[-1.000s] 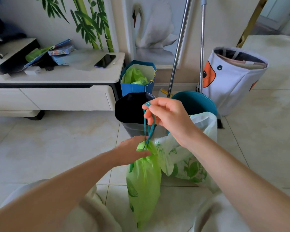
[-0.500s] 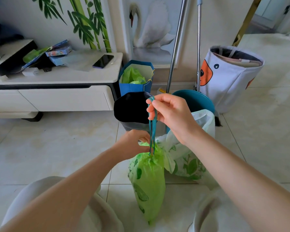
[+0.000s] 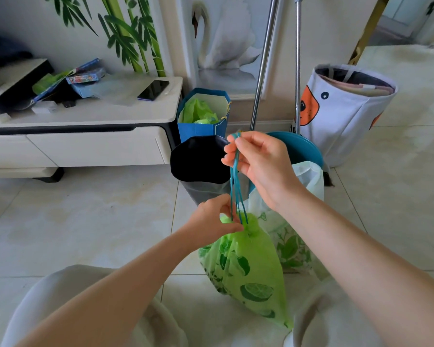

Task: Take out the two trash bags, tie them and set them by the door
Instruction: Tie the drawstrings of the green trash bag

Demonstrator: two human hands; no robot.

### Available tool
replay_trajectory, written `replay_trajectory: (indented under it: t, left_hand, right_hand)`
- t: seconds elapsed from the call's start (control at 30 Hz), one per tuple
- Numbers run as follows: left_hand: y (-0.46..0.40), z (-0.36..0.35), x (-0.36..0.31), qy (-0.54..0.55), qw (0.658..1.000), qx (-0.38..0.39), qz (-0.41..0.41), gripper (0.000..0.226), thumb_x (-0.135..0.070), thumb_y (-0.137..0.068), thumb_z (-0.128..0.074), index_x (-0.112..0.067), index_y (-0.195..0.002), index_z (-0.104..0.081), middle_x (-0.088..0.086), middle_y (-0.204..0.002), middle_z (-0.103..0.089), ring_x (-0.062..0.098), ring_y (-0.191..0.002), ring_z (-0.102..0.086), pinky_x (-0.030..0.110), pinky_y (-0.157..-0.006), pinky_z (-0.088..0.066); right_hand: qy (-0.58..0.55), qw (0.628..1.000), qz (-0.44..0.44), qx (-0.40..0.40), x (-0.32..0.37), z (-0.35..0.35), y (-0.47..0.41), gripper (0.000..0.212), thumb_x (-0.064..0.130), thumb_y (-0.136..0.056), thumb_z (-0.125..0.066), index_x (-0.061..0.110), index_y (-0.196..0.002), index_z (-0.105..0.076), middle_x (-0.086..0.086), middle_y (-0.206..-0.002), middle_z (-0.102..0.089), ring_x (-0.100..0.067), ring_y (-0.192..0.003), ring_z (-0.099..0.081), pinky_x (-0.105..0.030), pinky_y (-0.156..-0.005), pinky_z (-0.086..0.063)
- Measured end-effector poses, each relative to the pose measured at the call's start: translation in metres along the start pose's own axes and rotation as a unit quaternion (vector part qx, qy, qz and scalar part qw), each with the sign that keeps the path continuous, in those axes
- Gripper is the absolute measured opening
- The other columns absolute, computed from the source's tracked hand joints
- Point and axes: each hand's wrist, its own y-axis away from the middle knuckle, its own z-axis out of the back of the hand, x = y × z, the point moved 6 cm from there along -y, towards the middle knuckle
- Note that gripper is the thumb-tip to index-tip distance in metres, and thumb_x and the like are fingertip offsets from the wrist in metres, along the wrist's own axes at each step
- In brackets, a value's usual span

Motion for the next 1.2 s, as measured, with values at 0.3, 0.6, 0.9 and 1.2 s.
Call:
replay_trajectory:
  t: [0.3, 0.6, 0.9, 1.2]
  left_hand:
    - [0.0, -0.01, -0.006, 0.044, 0.998, 0.033, 0.025, 0.015, -0.031, -0.077, -0.077, -0.024, -0.09, -0.075, -0.007, -0.093, -0.071, 0.001, -0.09, -0.06, 0.015, -0.084, -0.045]
    - [-0.002, 0.01, 0.009, 0.149, 0.981, -0.067, 0.1, 0.014, -0.029, -0.083, -0.07, -0.018, -0.08, -0.078, 0.019, -0.09, -0.071, 0.021, -0.073, -0.053, 0.035, -0.068, -0.045]
    - [0.0, 0.023, 0.038, 0.242, 0.95, -0.107, 0.166, 0.02, -0.024, -0.086, -0.064, -0.02, -0.07, -0.076, 0.006, -0.09, -0.075, 0.022, -0.084, -0.058, 0.049, -0.092, -0.05]
    - [0.001, 0.037, 0.046, 0.175, 0.959, -0.157, 0.16, 0.03, -0.025, -0.088, -0.064, 0.002, -0.078, -0.071, 0.011, -0.066, -0.057, 0.02, -0.059, -0.046, 0.027, -0.057, -0.041]
  right_hand:
    - [-0.002, 1.0, 0.009, -0.024, 0.006, 0.004, 0.0, 0.017, 0.0, -0.094, -0.051, 0.003, -0.088, -0.066, -0.01, -0.073, -0.066, -0.016, -0.061, -0.064, -0.033, -0.072, -0.059]
    - [0.055, 0.995, 0.013, -0.082, 0.017, 0.025, -0.004, 0.018, 0.001, -0.091, -0.051, 0.003, -0.082, -0.067, -0.011, -0.069, -0.068, -0.018, -0.058, -0.065, -0.032, -0.064, -0.06]
    - [0.094, 0.983, -0.04, -0.151, 0.009, 0.063, -0.011, 0.02, 0.001, -0.092, -0.045, 0.003, -0.083, -0.062, -0.012, -0.072, -0.065, -0.017, -0.054, -0.069, -0.028, -0.057, -0.059]
    - [0.37, 0.913, 0.156, -0.075, 0.024, 0.049, -0.002, 0.015, 0.014, -0.087, -0.054, 0.012, -0.08, -0.067, 0.0, -0.076, -0.062, -0.019, -0.073, -0.061, -0.042, -0.075, -0.054]
